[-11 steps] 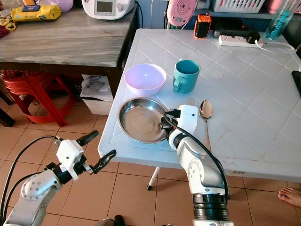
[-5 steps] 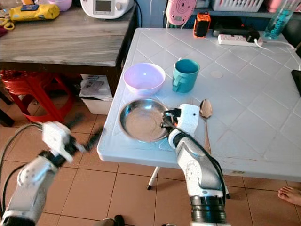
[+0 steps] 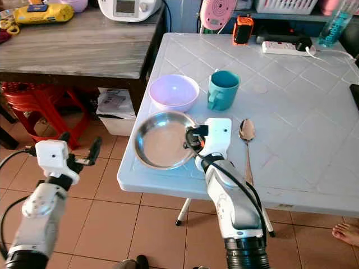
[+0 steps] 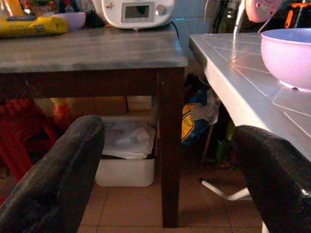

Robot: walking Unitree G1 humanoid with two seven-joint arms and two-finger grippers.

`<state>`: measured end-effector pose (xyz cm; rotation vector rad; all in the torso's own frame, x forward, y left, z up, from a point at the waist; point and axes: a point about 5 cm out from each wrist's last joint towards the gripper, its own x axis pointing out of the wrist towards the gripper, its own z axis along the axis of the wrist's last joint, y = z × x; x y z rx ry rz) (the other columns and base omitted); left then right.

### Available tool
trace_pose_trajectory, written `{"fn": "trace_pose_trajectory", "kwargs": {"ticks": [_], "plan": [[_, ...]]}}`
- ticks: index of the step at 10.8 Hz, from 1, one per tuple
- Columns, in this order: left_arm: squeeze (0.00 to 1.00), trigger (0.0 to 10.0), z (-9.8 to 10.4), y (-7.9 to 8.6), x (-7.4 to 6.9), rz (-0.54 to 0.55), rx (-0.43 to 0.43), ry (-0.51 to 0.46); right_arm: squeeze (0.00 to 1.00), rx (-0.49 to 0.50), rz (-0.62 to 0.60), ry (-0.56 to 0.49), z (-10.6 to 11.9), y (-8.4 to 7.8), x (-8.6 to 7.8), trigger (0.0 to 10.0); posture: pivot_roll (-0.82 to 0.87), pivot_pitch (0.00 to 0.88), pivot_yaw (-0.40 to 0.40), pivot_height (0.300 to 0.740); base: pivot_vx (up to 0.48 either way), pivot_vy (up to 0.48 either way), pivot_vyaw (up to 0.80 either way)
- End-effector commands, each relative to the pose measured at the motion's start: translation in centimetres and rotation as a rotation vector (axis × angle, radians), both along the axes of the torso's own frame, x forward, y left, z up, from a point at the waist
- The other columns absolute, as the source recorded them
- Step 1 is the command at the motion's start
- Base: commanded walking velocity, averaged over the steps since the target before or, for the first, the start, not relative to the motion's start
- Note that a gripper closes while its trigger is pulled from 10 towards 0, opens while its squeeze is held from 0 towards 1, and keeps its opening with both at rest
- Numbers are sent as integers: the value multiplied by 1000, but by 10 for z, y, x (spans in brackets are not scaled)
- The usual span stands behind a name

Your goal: Setting the table

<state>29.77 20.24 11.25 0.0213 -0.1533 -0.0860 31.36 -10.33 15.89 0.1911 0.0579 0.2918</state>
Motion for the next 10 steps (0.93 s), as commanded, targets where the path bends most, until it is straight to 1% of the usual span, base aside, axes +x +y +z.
{"fn": "trace_pose_trajectory", "kwargs": {"ticks": [1,2,3,4,6,7,10], "plan": [[0,10000,-5,-2,-1,15,10,30,0,2,11,-39,5,1,-3,10000,-13,137,31,740,0,0,0],[0,10000,-8,-9,-1,20,-55,42,0,-8,10,-65,5,-1,-5,10000,-14,138,30,740,0,0,0],[0,10000,-7,-14,-2,17,-55,38,0,24,-1,-112,10,-3,-8,10000,-15,136,30,740,0,0,0],[0,10000,-6,-18,-3,15,-64,33,0,-12,-24,-186,17,-9,-11,10000,-17,134,30,740,0,0,0],[0,10000,-10,-22,-7,6,-72,47,0,-21,-54,-175,11,-19,-16,10000,-19,136,32,740,0,296,0],[0,10000,-10,-22,-7,6,-68,51,0,-23,-62,-173,8,-20,-18,10000,-19,136,32,740,0,360,0],[0,10000,-8,-23,-5,0,-63,50,0,-10,-57,-173,6,-16,-21,10000,-25,139,42,740,0,378,0]]}}
